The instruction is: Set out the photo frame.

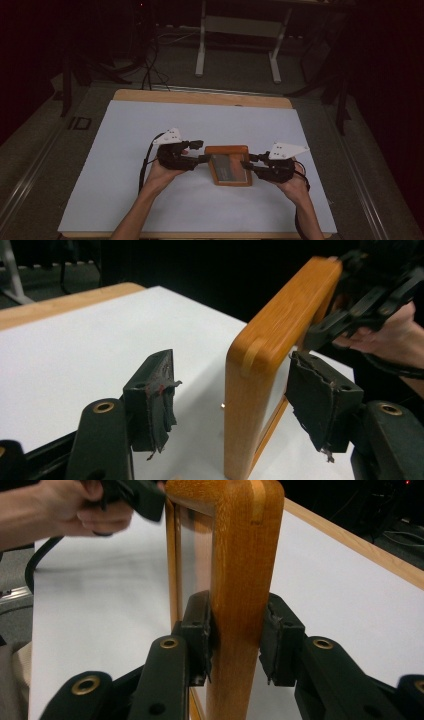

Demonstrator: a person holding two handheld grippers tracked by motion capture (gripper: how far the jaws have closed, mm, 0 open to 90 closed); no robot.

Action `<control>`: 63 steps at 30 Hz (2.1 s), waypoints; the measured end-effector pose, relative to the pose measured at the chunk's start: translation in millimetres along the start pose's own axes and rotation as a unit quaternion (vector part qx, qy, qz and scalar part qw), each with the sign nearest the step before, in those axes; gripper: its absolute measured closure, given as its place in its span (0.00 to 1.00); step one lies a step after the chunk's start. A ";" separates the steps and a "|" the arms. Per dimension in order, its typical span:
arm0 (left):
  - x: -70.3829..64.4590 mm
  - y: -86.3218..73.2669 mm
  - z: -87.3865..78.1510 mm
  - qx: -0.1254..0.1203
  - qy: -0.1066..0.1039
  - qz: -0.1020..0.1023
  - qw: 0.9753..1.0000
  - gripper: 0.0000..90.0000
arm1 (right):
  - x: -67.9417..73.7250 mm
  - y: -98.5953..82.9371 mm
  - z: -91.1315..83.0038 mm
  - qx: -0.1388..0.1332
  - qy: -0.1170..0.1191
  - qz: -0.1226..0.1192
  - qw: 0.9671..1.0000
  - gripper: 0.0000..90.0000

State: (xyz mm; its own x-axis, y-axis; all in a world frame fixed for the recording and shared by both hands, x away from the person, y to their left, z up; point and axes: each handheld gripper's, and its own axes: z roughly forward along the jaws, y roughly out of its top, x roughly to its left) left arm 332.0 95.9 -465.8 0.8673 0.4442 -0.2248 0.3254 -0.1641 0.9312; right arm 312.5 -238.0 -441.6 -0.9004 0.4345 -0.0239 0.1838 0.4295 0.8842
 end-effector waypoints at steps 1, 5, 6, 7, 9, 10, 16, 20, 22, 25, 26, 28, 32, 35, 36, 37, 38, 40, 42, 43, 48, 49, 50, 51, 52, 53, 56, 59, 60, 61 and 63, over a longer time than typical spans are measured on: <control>-2.2 -3.5 7.4 0.010 0.000 0.005 1.000 0.40 | 0.0 0.0 0.0 0.000 0.000 0.000 1.000 0.75; -4.0 -10.7 20.5 0.027 -0.007 0.009 1.000 0.40 | 3.6 -0.8 -0.9 -0.001 -0.004 -0.006 1.000 0.75; -4.6 -13.6 24.5 0.033 -0.009 0.009 0.999 0.40 | 4.1 -1.1 -1.3 -0.001 -0.004 -0.006 1.000 0.75; -4.6 -13.6 24.5 0.033 -0.009 0.009 0.999 0.41 | 4.1 -1.1 -1.3 -0.001 -0.004 -0.006 1.000 0.75; -6.1 -22.0 34.7 0.054 -0.021 0.016 0.998 0.47 | 3.8 -2.6 -1.6 -0.004 -0.005 -0.005 1.000 0.75; -6.2 -23.4 36.5 0.057 -0.025 0.015 0.998 0.48 | 3.6 -2.8 -1.5 -0.006 -0.005 -0.005 1.000 0.75; -7.0 -27.4 42.8 0.066 -0.046 0.016 0.997 0.63 | 4.1 -3.4 -1.4 -0.009 -0.004 -0.005 1.000 0.75; -6.3 -27.3 41.1 0.067 -0.055 0.017 0.996 0.67 | 2.1 -6.4 -2.7 -0.012 0.000 -0.001 1.000 0.75; -7.9 -26.3 40.9 0.070 -0.053 0.026 0.996 0.68 | 0.7 -7.9 -2.9 -0.013 0.000 0.000 1.000 0.74; -7.3 -24.9 41.3 0.073 -0.052 0.027 0.996 0.69 | -0.8 -8.2 -2.7 -0.013 0.001 0.003 1.000 0.74; -7.0 -24.0 41.1 0.076 -0.052 0.026 0.995 0.69 | -0.9 -8.1 -2.5 -0.014 0.000 0.004 1.000 0.74; -6.9 -23.4 40.9 0.078 -0.051 0.026 0.995 0.68 | -1.0 -7.7 -1.6 -0.015 0.000 0.007 1.000 0.74; -7.8 -22.0 38.3 0.084 -0.045 0.028 0.995 0.68 | -0.8 -7.3 0.3 -0.015 0.003 0.009 1.000 0.74; -8.5 -20.0 34.0 0.087 -0.040 0.029 0.995 0.68 | 0.7 -5.6 1.9 -0.016 0.004 0.011 1.000 0.74; -8.7 -19.3 32.5 0.088 -0.039 0.029 0.995 0.68 | 1.0 -4.9 2.5 -0.017 0.004 0.009 1.000 0.74; -8.9 -18.8 31.5 0.088 -0.038 0.029 0.995 0.68 | 2.0 -3.9 3.0 -0.017 0.003 0.009 1.000 0.74; -9.1 -17.9 29.5 0.089 -0.037 0.030 0.995 0.68 | 2.4 -3.1 3.3 -0.017 0.003 0.007 1.000 0.74; -9.8 -16.9 26.9 0.090 -0.033 0.030 0.995 0.68 | 3.7 -1.5 4.3 -0.019 0.004 0.007 1.000 0.74; -9.7 -16.0 24.7 0.092 -0.032 0.031 0.995 0.68 | 4.4 -0.2 5.6 -0.021 0.006 0.007 1.000 0.74; -9.7 -15.5 23.6 0.093 -0.032 0.030 0.995 0.68 | 4.6 0.4 6.1 -0.021 0.007 0.007 1.000 0.74; -8.9 -13.3 19.2 0.097 -0.030 0.031 0.994 0.68 | 5.5 3.9 8.7 -0.020 0.010 0.004 1.000 0.74; -8.9 -13.3 19.2 0.097 -0.030 0.031 0.994 0.68 | 5.5 3.9 8.7 -0.020 0.010 0.004 1.000 0.74; -8.9 -12.4 18.1 0.097 -0.028 0.030 0.994 0.68 | 6.0 6.0 9.8 -0.020 0.010 0.003 1.000 0.74; -8.9 -11.2 16.2 0.100 -0.026 0.032 0.994 0.68 | 6.2 6.5 10.1 -0.019 0.010 0.003 1.000 0.74; -8.8 -10.9 15.6 0.100 -0.025 0.030 0.994 0.68 | 6.2 7.0 10.7 -0.019 0.011 0.003 1.000 0.74; -8.8 -10.9 15.6 0.100 -0.025 0.030 0.994 0.68 | 6.2 7.4 11.2 -0.020 0.011 0.004 1.000 0.74; -7.0 -9.9 12.0 0.098 -0.024 0.028 0.995 0.68 | 5.4 8.8 13.3 -0.022 0.014 0.004 1.000 0.74; -4.6 -9.1 8.8 0.095 -0.022 0.025 0.995 0.68 | 3.7 10.7 17.6 -0.027 0.019 0.009 0.999 0.74; -4.0 -8.6 7.8 0.094 -0.021 0.025 0.995 0.68 | 3.7 10.7 17.6 -0.027 0.019 0.009 0.999 0.74; -3.1 -7.8 6.4 0.094 -0.020 0.025 0.995 0.68 | 3.2 11.3 18.6 -0.027 0.019 0.010 0.999 0.74; -1.8 -6.6 4.4 0.092 -0.018 0.023 0.995 0.68 | 2.0 12.4 21.0 -0.031 0.021 0.014 0.999 0.73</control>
State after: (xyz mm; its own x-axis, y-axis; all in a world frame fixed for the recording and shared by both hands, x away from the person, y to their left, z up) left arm 329.9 92.3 -472.8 0.8947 0.4018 -0.1953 0.3453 -0.3446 0.8729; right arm 321.2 -215.2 -440.5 -0.9113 0.4113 0.0187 0.1847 0.3678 0.9114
